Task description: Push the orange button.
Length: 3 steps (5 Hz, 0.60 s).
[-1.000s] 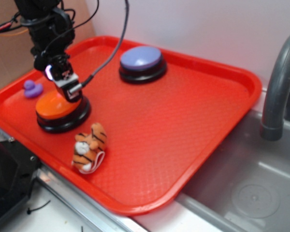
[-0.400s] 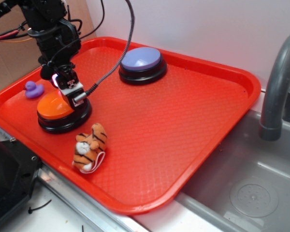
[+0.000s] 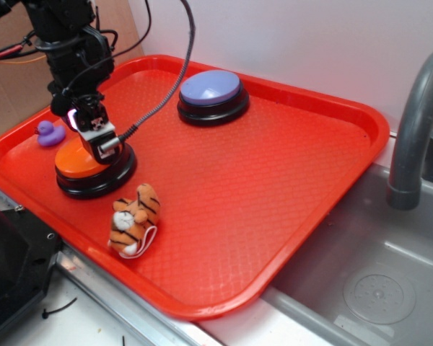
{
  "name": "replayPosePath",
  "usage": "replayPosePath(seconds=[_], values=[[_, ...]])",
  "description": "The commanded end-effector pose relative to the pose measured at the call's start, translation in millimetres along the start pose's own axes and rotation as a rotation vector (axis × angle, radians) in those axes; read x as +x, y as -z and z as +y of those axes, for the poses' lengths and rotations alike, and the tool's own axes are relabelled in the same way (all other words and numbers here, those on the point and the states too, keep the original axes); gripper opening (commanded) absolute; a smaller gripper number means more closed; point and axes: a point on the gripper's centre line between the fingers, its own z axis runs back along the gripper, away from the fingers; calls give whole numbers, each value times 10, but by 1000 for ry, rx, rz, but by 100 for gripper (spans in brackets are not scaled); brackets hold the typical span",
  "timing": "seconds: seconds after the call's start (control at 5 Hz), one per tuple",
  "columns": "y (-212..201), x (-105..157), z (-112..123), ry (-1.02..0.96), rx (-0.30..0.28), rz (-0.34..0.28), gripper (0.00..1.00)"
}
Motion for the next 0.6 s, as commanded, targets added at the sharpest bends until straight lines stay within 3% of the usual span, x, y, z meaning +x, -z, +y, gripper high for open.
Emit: replayPosePath(seconds=[0.0, 0.4], values=[[-326, 40, 58, -37, 46, -91, 100], [-409, 35, 71, -41, 41, -96, 100]])
